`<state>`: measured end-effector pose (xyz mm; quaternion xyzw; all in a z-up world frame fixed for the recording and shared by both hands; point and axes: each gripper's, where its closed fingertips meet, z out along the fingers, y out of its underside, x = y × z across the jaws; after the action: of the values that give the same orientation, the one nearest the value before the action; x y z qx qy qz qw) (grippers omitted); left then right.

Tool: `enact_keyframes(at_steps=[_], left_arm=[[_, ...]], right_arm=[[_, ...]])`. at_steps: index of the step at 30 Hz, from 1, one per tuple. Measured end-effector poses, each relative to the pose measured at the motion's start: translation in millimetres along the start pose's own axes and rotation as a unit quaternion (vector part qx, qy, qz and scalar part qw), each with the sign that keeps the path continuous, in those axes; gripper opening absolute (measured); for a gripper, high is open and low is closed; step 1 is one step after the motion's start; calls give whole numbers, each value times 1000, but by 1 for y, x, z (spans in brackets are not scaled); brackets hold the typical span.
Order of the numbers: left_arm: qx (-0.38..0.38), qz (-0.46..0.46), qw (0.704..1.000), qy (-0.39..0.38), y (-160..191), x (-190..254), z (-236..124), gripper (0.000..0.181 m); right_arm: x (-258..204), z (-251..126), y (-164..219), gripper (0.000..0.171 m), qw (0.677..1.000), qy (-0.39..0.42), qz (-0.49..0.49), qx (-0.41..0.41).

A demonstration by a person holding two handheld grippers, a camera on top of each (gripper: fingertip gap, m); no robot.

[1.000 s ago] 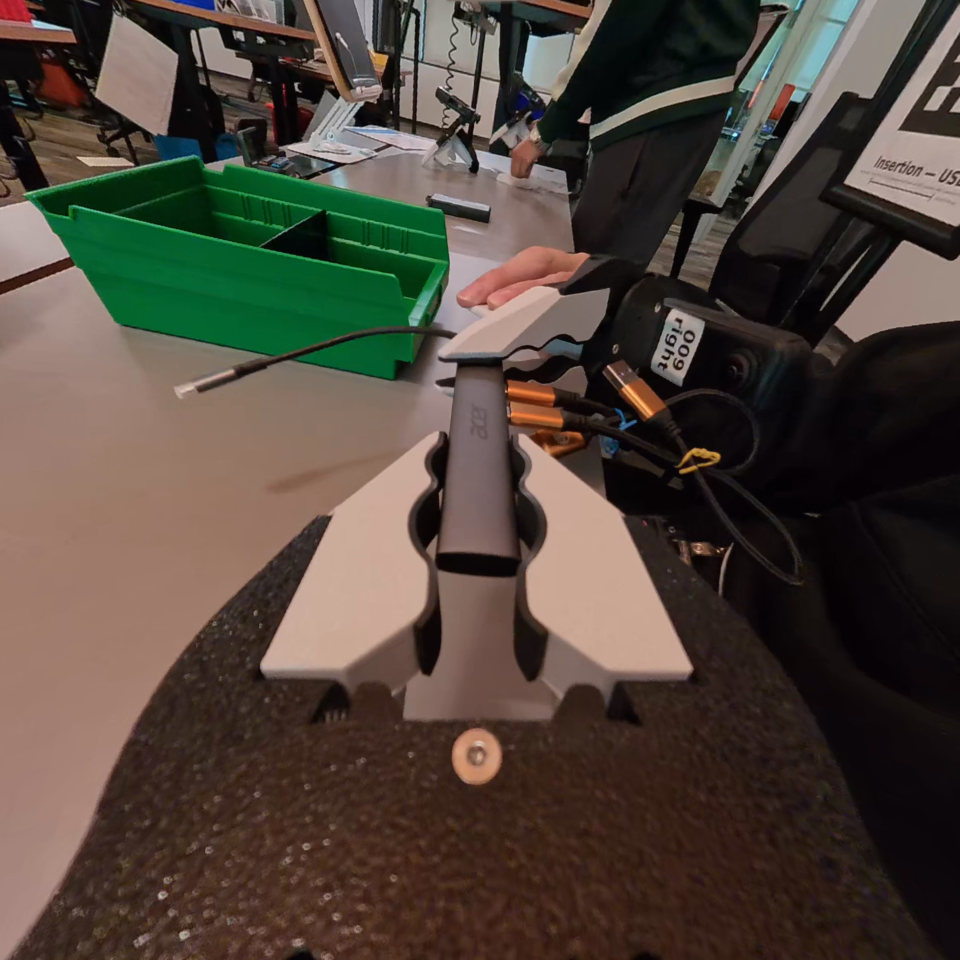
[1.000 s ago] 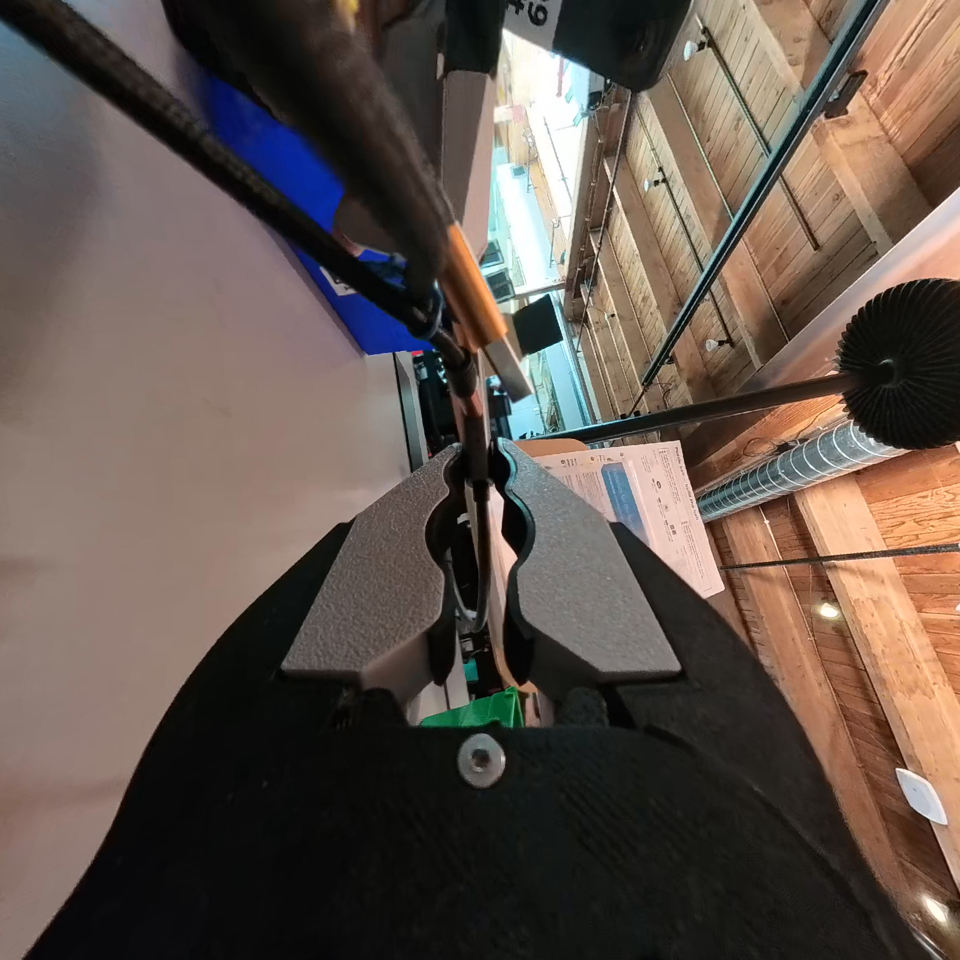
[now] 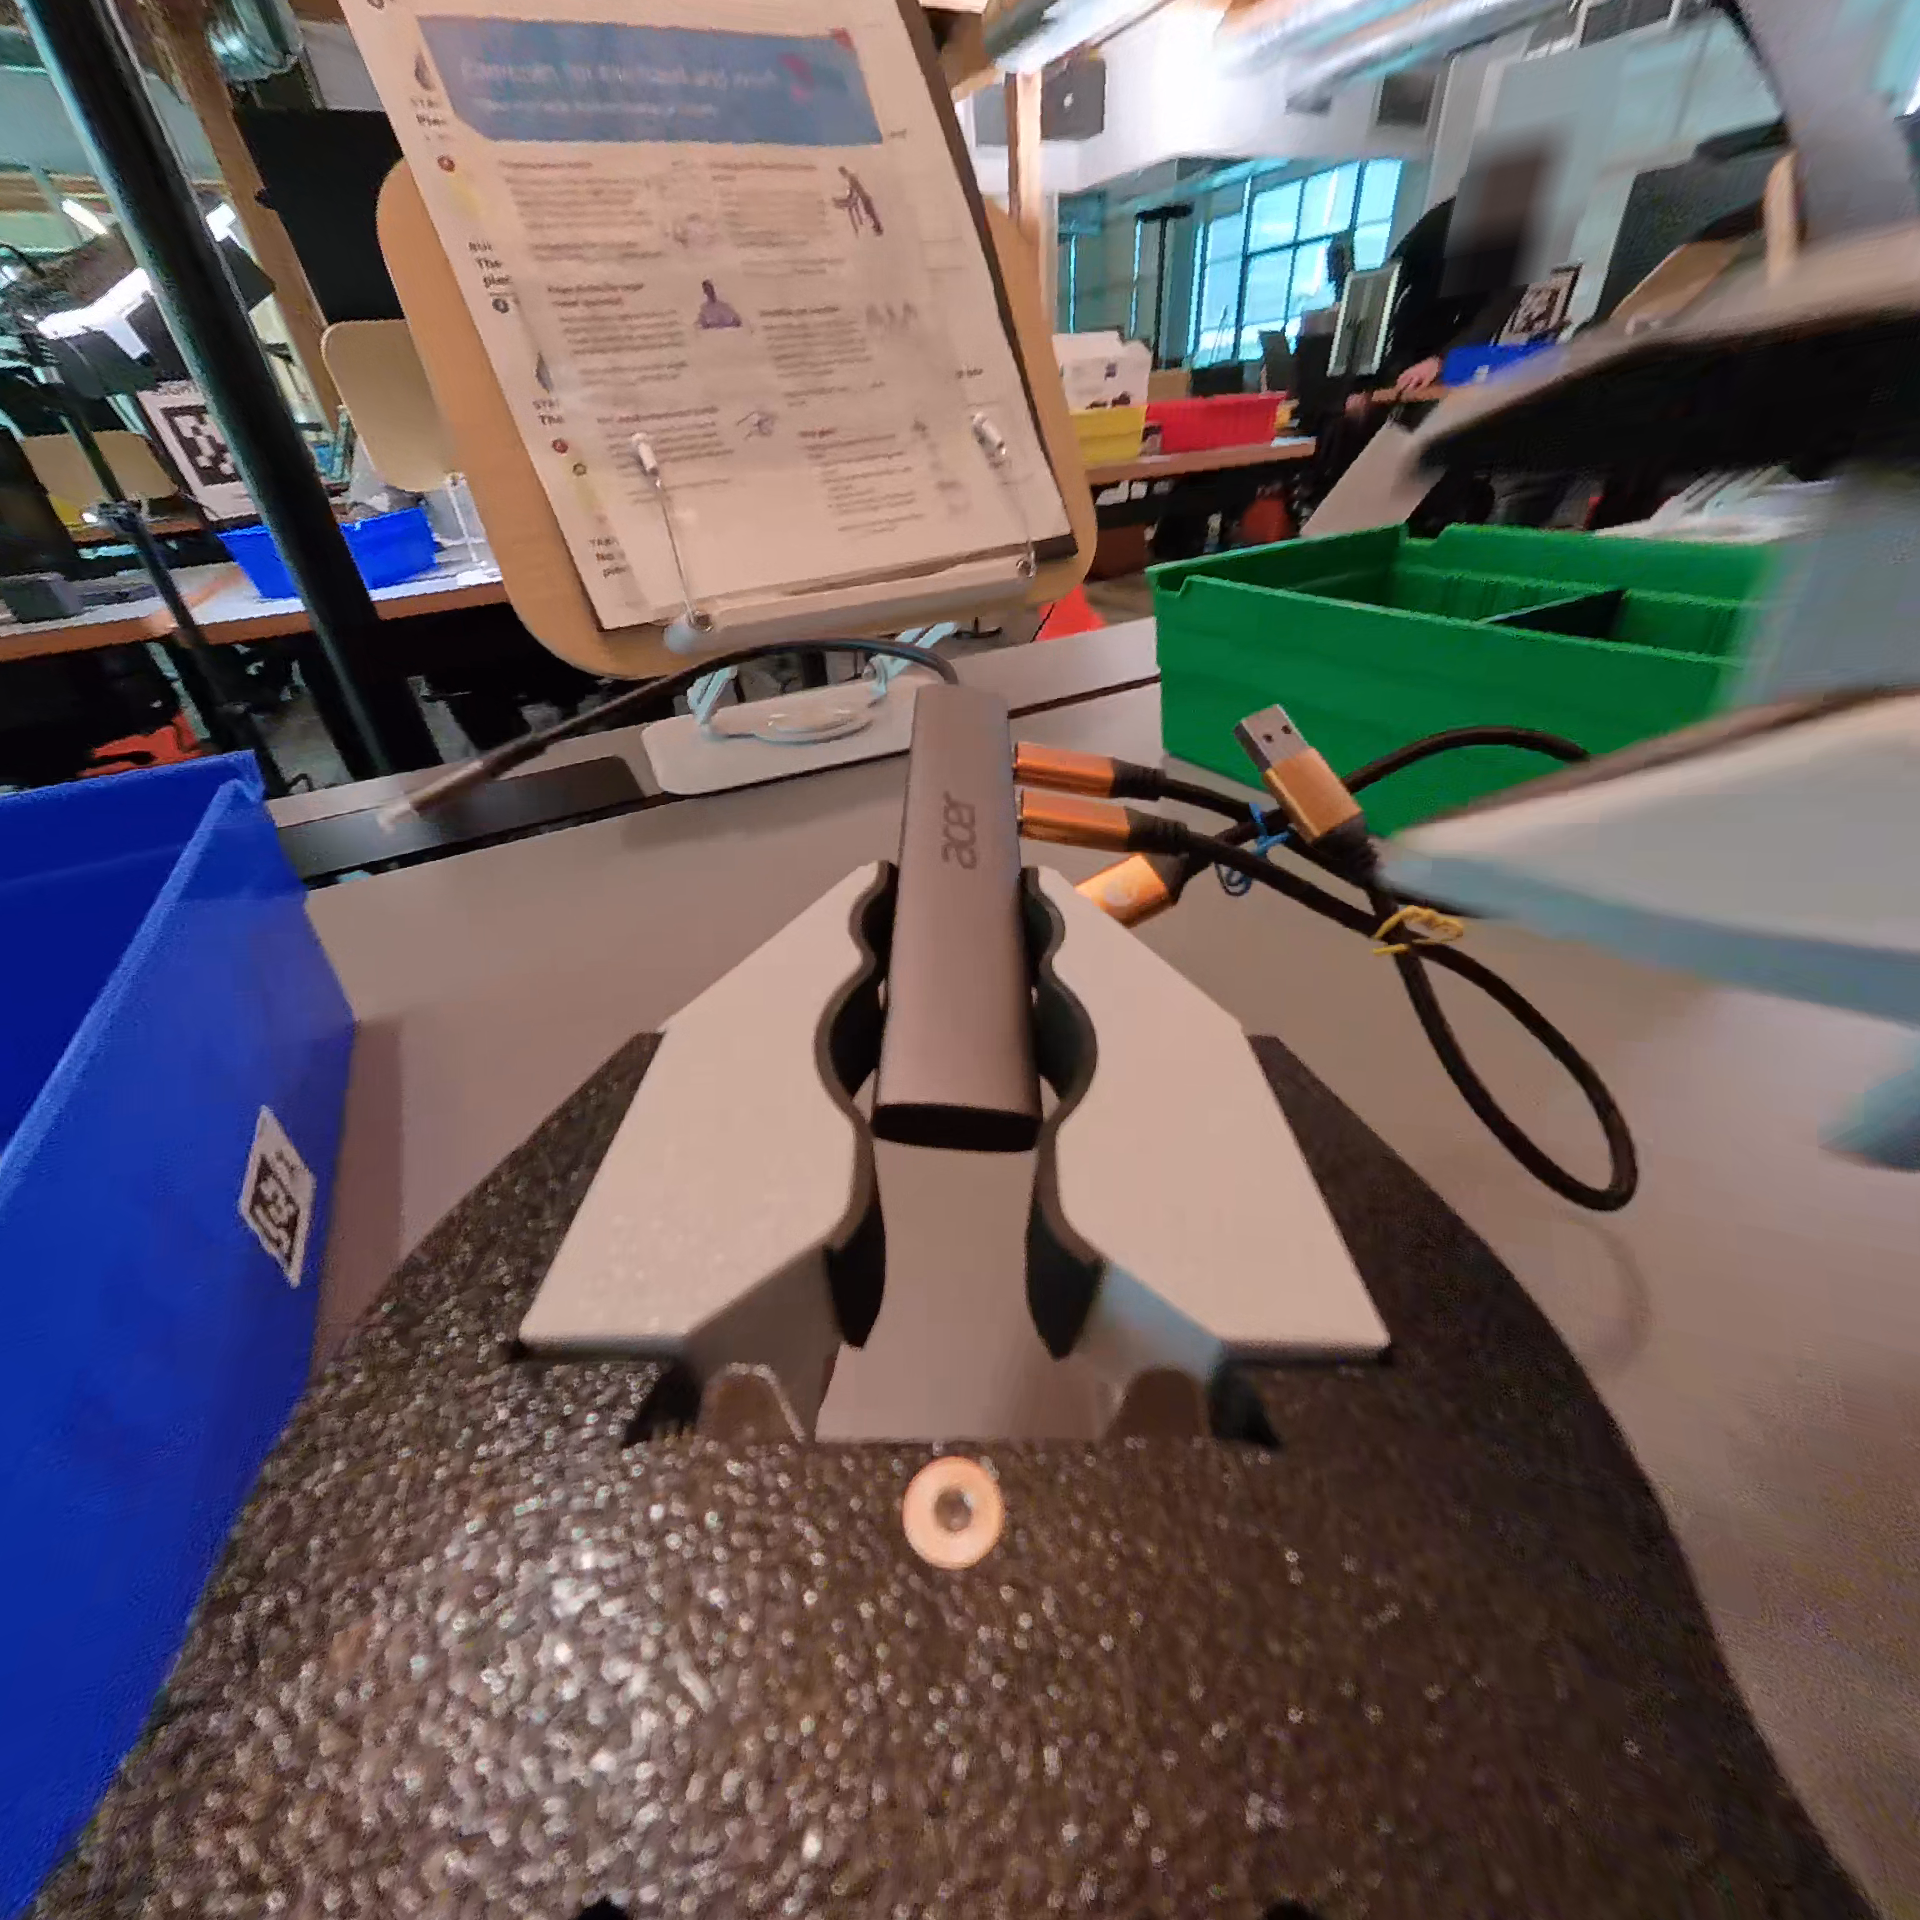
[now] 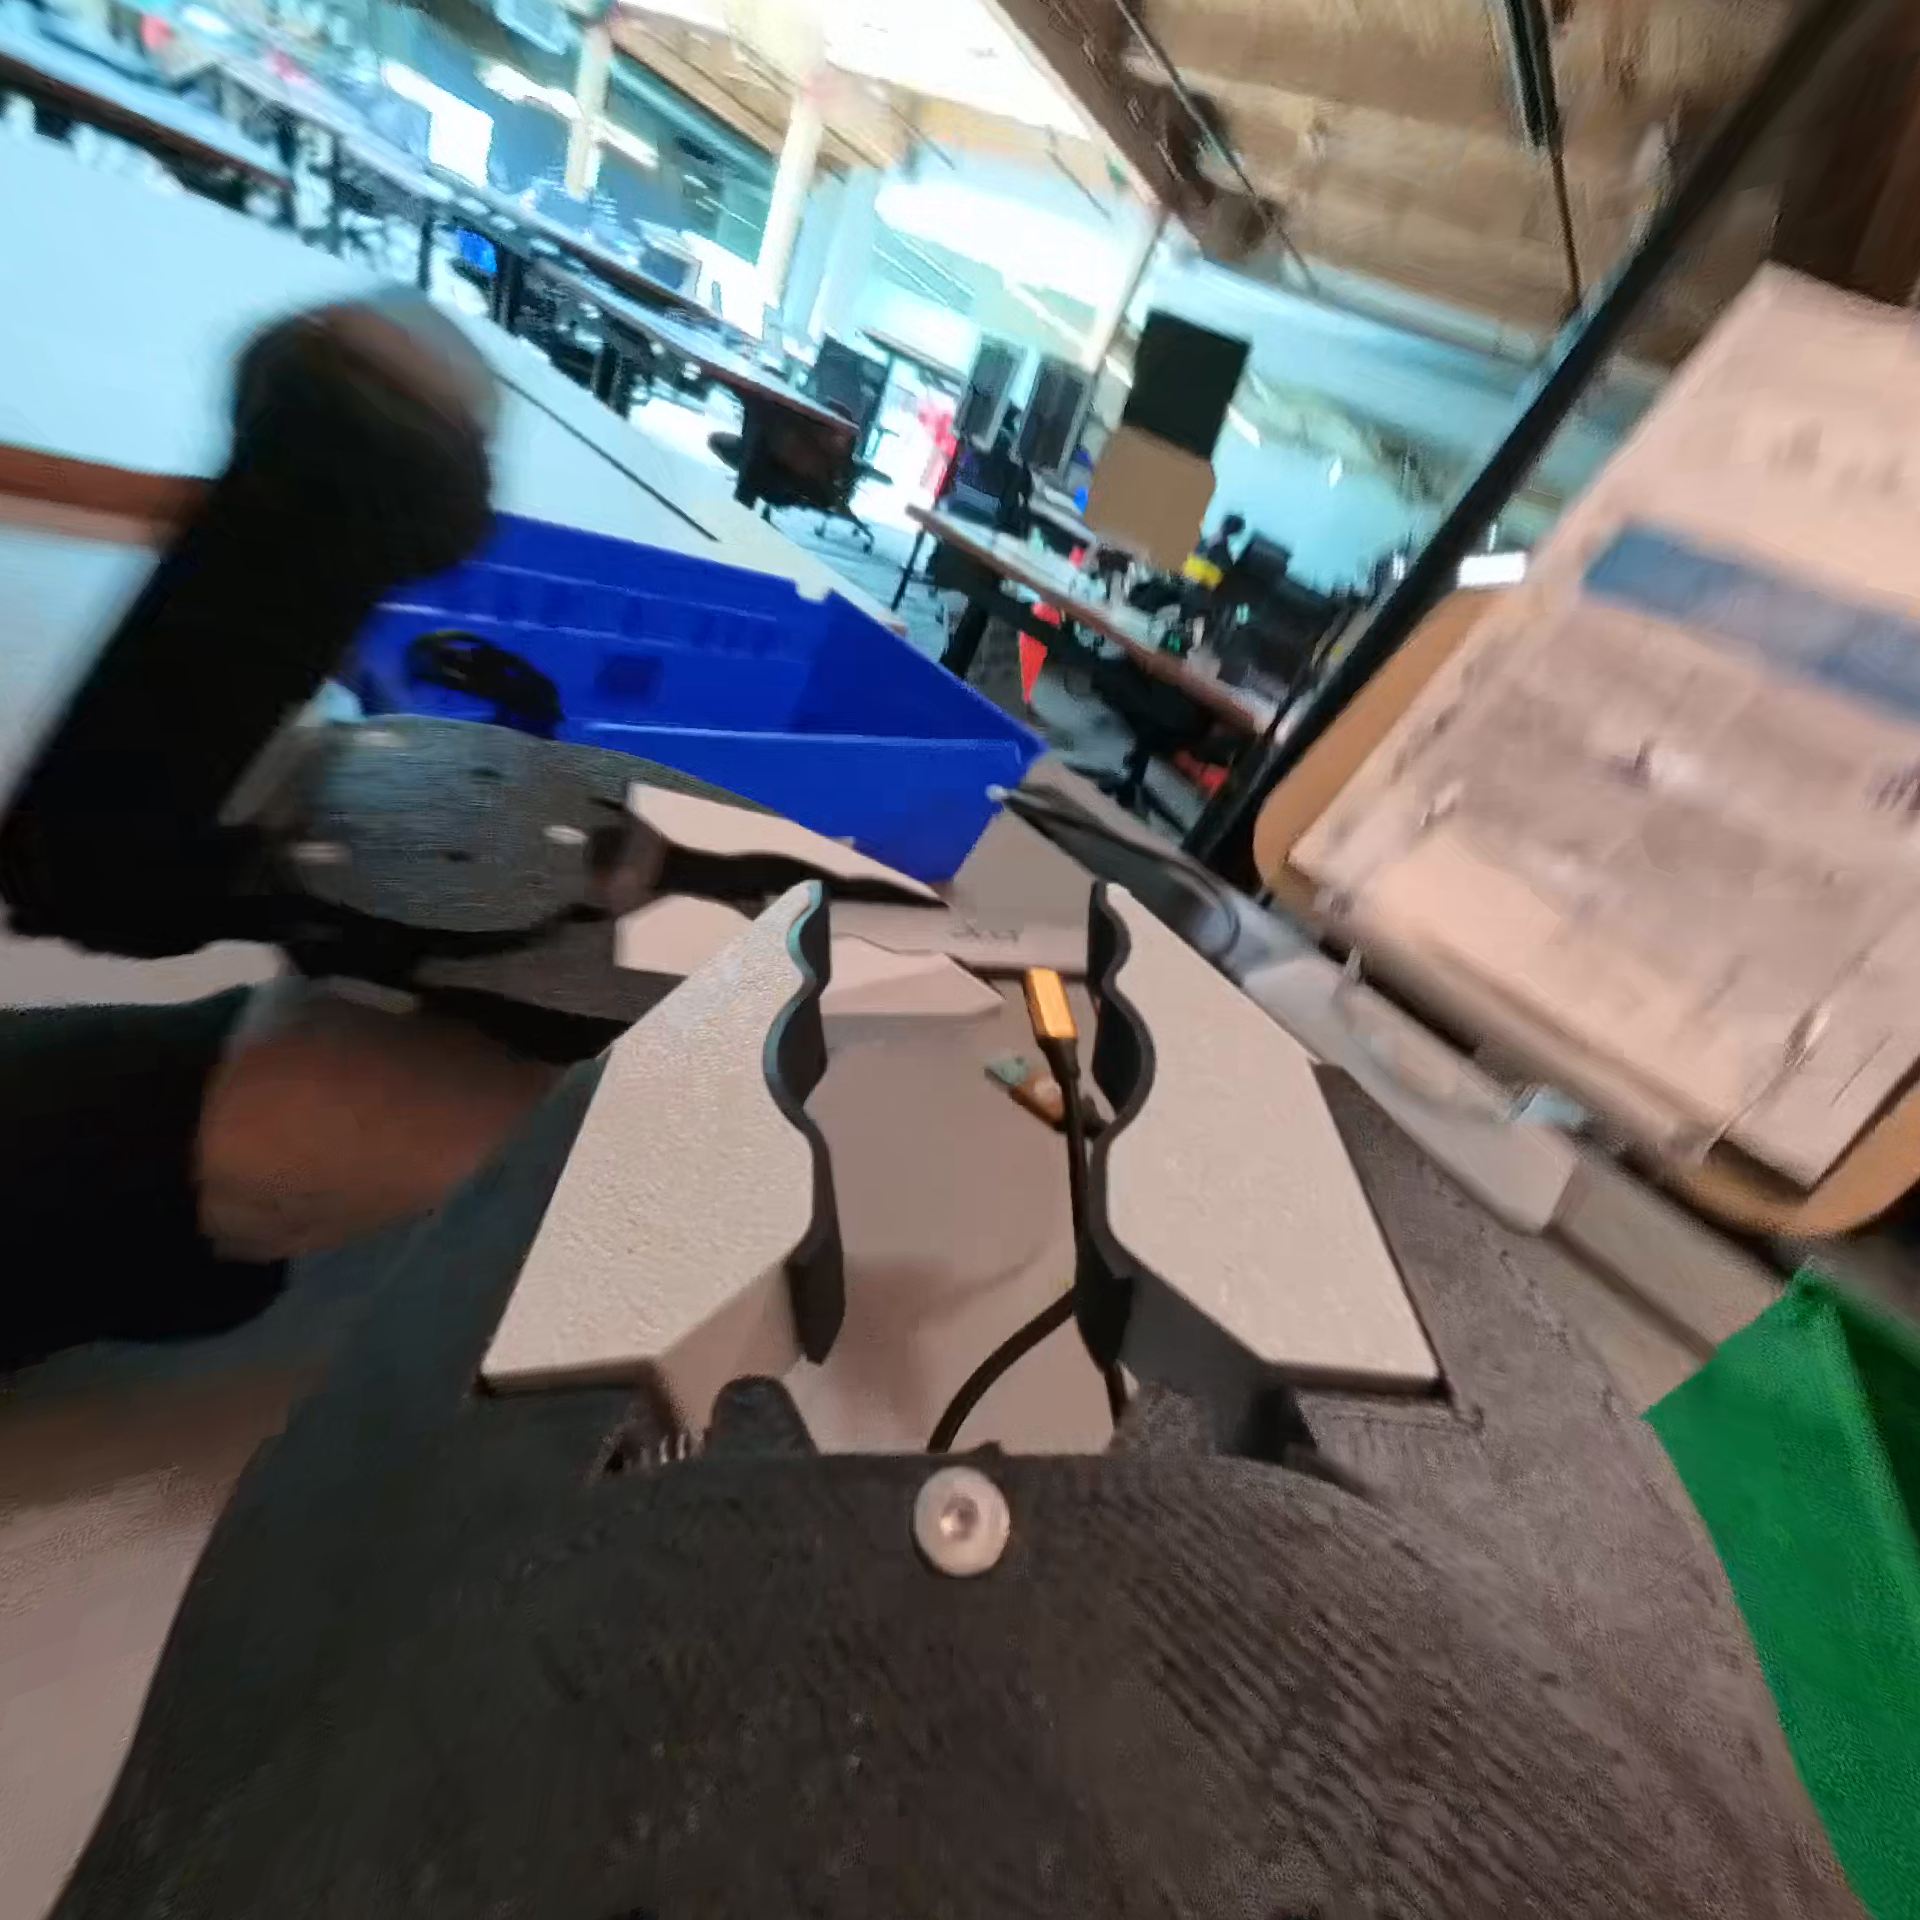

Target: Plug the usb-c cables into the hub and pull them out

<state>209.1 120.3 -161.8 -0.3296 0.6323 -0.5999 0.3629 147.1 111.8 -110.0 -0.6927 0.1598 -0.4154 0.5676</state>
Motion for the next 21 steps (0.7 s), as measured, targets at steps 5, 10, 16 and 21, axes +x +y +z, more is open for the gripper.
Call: enact_keyframes(at_steps=[5,10,16,21], left_arm=[[15,-47,998,24,-1,2,-1,22],[14,-76,996,35,0,-1,1,22],[12,-69,997,45,0,4,1,22],[6,-71,996,57,1,10,3,22]], right_arm=[[23,13,43,29,994,41,102,-12],[24,20,60,22,993,50,101,-24],[31,18,59,12,987,59,151,13],[32,14,60,9,986,65,150,32]])
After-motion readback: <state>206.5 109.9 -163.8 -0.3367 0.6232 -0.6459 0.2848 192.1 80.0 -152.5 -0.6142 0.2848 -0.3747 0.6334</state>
